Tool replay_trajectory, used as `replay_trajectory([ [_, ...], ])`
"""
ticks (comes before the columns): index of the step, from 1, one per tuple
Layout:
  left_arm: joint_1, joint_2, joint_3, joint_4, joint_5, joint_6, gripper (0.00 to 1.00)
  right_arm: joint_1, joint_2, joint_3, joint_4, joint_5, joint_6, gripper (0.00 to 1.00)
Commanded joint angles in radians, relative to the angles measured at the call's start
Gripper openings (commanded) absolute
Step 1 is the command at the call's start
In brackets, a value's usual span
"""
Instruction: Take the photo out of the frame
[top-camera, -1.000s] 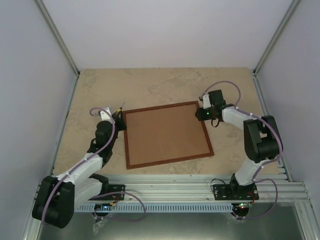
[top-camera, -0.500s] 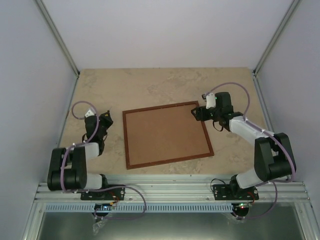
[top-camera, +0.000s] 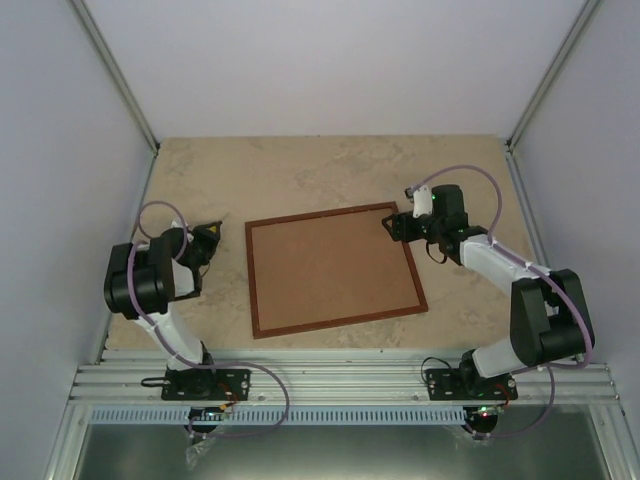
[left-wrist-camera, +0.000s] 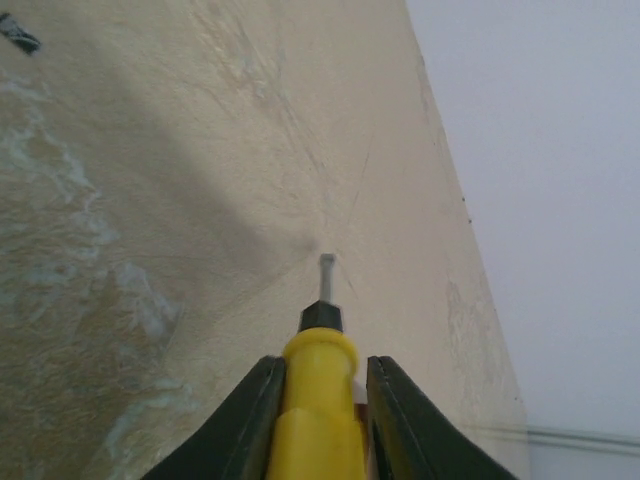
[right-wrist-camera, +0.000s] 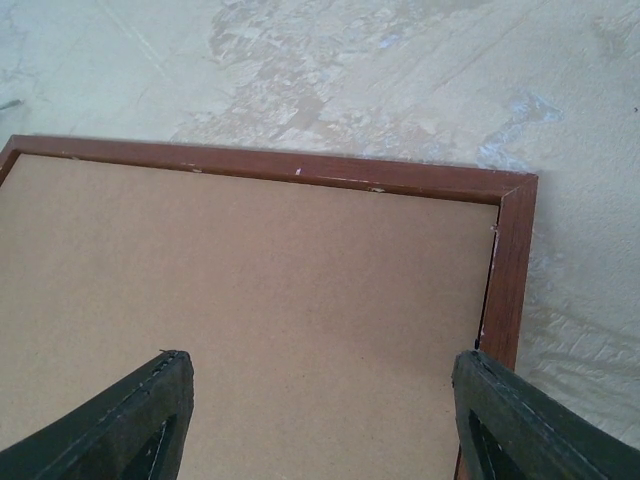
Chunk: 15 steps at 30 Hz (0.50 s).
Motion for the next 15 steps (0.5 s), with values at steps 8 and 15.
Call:
replay_trajectory([
  [8, 0.015, -0.088, 0.046, -0.219, -0.109, 0.099, 0.47, 0.001, 0.009, -0.007, 0.026, -0.007, 0.005, 0.72],
  [15, 0.018, -0.230, 0.021, -0.352, -0.203, 0.170, 0.55, 0.001, -0.011, -0.012, 0.020, 0.006, 0.011, 0.74],
])
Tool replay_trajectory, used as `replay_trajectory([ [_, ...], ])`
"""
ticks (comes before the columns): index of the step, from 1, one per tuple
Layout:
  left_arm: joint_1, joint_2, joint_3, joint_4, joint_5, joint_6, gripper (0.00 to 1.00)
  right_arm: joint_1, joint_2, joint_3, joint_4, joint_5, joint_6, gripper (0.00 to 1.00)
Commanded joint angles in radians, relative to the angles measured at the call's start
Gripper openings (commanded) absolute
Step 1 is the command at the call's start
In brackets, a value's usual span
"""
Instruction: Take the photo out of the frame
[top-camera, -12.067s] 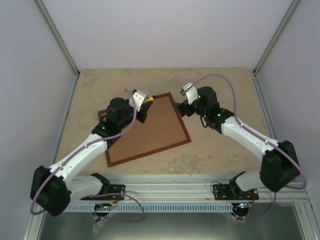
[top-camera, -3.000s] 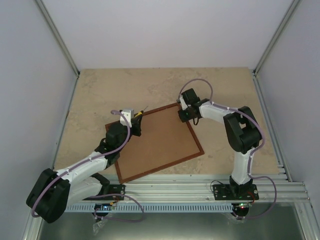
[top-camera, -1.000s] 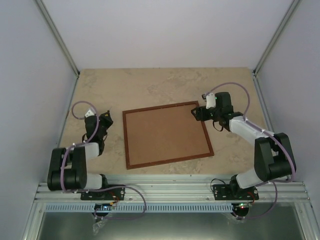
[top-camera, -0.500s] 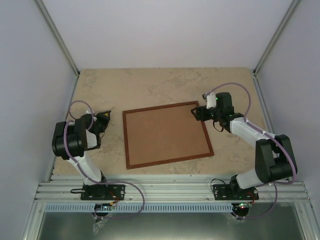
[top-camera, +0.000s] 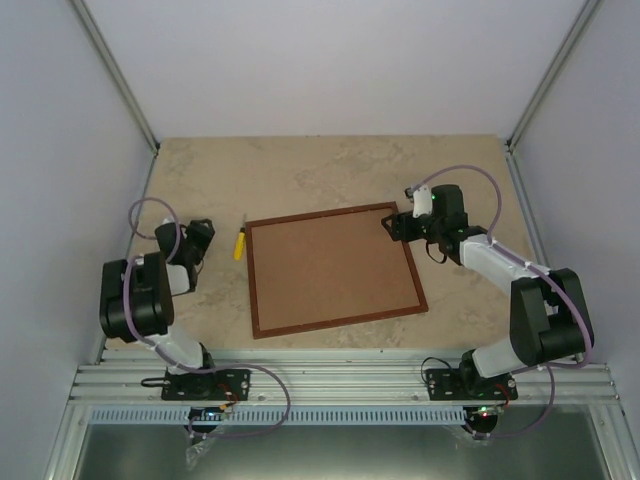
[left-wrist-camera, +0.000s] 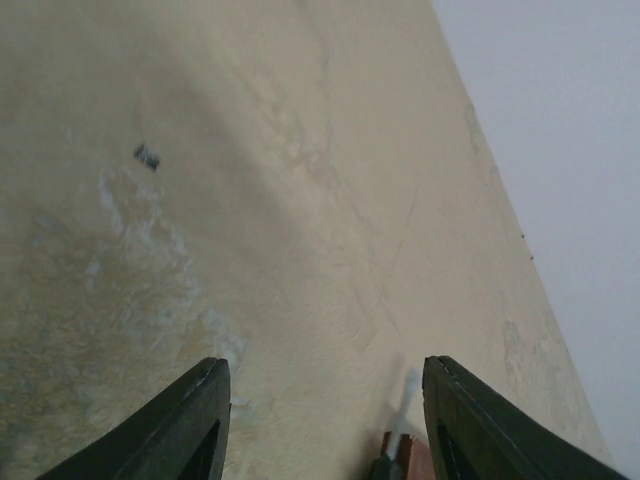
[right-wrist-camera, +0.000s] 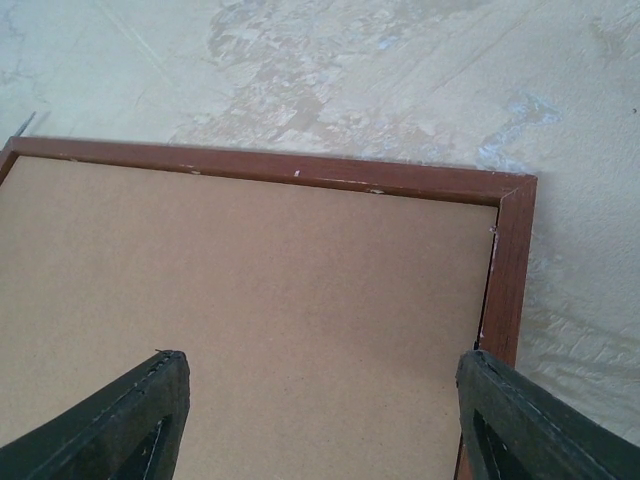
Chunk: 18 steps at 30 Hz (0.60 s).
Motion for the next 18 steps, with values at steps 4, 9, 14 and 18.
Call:
replay_trajectory([
  [4, -0.013, -0.190, -0.036, -0.150, -0.090, 0.099, 0.56, 0.001, -0.024, -0.011, -0.002, 0.013, 0.021, 0.75],
  [9, -0.116, -0.349, -0.080, -0.288, -0.137, 0.153, 0.59, 0.002, -0.053, -0.039, -0.053, 0.027, 0.060, 0.76],
  [14, -0.226, -0.526, -0.181, -0.376, -0.196, 0.149, 0.60, 0.005, -0.100, -0.081, -0.127, 0.066, 0.085, 0.77],
  [18, -0.308, -0.617, -0.243, -0.415, -0.176, 0.147, 0.60, 0.004, -0.139, -0.120, -0.162, 0.093, 0.087, 0.78],
])
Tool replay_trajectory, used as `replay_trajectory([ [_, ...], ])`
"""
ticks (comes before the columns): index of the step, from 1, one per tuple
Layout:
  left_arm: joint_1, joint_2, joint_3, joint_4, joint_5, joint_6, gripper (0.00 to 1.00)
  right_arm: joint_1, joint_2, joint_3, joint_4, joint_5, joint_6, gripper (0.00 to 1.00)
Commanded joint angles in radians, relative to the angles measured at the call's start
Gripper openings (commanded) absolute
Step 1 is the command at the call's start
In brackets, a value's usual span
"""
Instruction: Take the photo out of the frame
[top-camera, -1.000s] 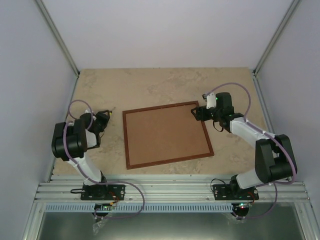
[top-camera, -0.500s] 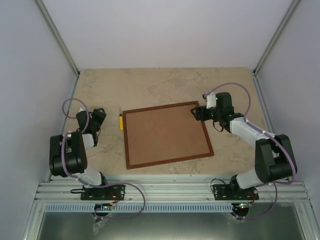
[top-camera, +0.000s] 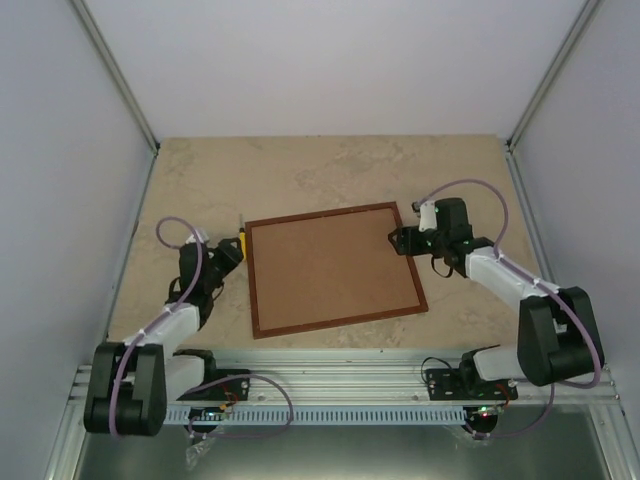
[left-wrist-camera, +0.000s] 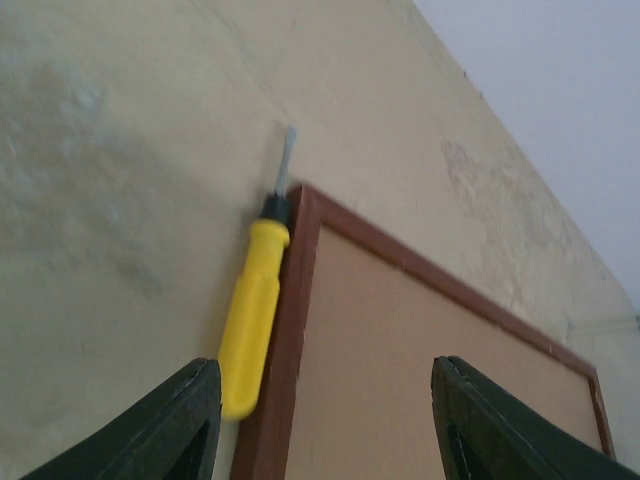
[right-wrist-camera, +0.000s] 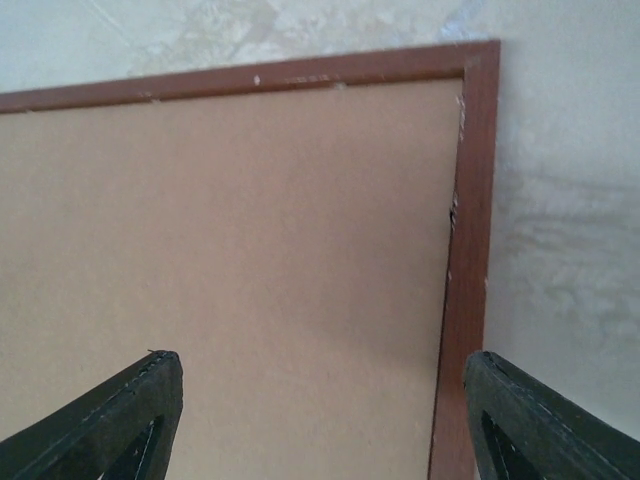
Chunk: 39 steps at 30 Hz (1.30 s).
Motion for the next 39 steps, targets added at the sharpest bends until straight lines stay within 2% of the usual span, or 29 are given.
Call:
replay_trajectory([
  [1, -0.061, -0.087, -0.071, -0.093, -0.010, 0.017, 0.60, 0.003, -0.053, -0.053, -0.066, 0.067, 0.020, 0.78],
  [4, -0.086, -0.132, -0.111, -0.114, 0.016, 0.020, 0.60, -0.004, -0.049, -0.078, -0.083, 0.099, 0.023, 0.79],
  [10, -0.150, -0.170, -0.147, -0.120, 0.041, 0.017, 0.60, -0.009, 0.006, -0.125, -0.043, 0.060, 0.052, 0.79],
  [17, -0.210, -0.091, -0.180, -0.033, 0.051, -0.013, 0.61, -0.010, 0.070, -0.142, 0.005, 0.037, 0.071, 0.79],
  [24, -0.258, 0.062, -0.136, 0.086, 0.095, -0.052, 0.59, -0.010, 0.123, -0.135, 0.061, 0.007, 0.081, 0.78],
  [32, -0.302, 0.308, 0.083, 0.154, 0.104, -0.032, 0.59, -0.016, 0.247, -0.013, 0.075, -0.021, 0.078, 0.78],
  [36, -0.302, 0.428, 0.272, 0.069, 0.066, 0.041, 0.60, -0.039, 0.306, 0.064, 0.064, -0.017, 0.072, 0.78],
  [39, -0.302, 0.459, 0.352, -0.014, 0.006, 0.092, 0.60, -0.064, 0.322, 0.108, 0.037, 0.024, 0.064, 0.79],
])
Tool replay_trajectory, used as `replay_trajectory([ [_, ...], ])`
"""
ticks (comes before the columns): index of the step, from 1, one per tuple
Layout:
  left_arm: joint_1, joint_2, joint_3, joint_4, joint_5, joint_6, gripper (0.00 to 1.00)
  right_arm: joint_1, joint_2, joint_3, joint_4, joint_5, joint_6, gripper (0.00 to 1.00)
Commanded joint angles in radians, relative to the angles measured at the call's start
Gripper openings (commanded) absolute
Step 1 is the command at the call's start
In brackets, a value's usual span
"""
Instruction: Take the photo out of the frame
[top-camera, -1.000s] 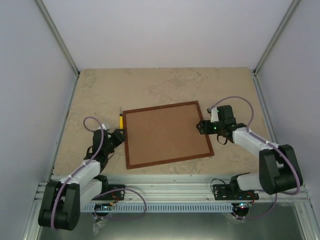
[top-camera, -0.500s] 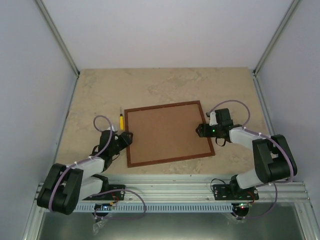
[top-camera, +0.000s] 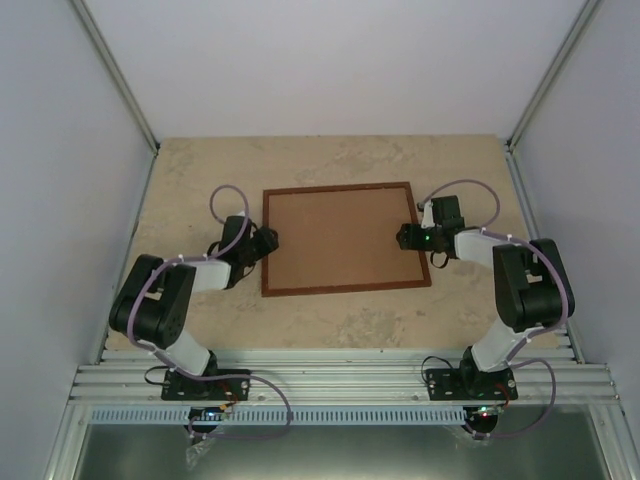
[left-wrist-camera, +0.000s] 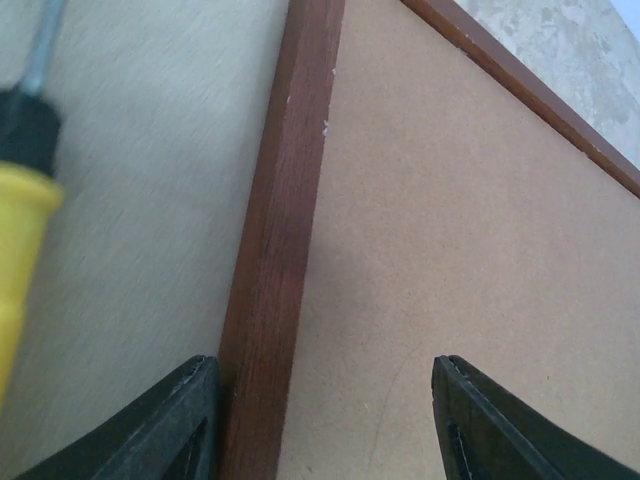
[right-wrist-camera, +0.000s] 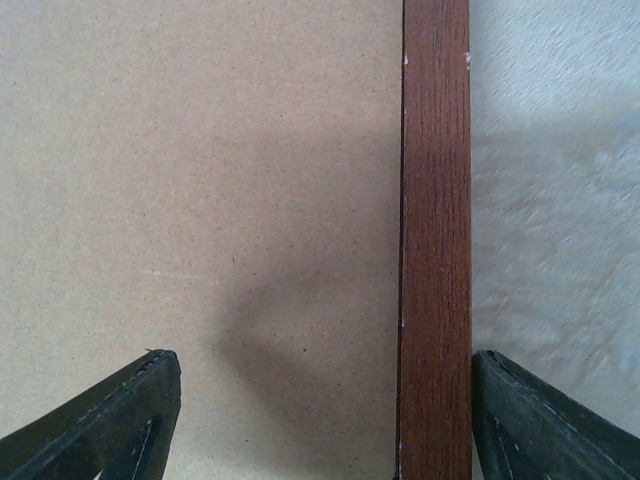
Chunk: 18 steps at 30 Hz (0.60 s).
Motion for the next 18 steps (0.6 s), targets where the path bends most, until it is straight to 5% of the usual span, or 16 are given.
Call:
replay_trajectory([
  [1, -0.036, 0.005, 0.112, -0.040, 0.010, 0.079, 0.60, -0.006, 0.027, 0.058, -0.044, -0.047, -0.008, 0.79],
  [7, -0.035, -0.149, 0.073, -0.169, -0.133, 0.159, 0.63, -0.004, -0.043, 0.039, -0.085, 0.021, -0.041, 0.81],
  [18, -0.037, -0.251, -0.063, -0.259, -0.106, 0.222, 0.63, 0.136, -0.250, -0.043, -0.154, 0.071, -0.066, 0.82],
])
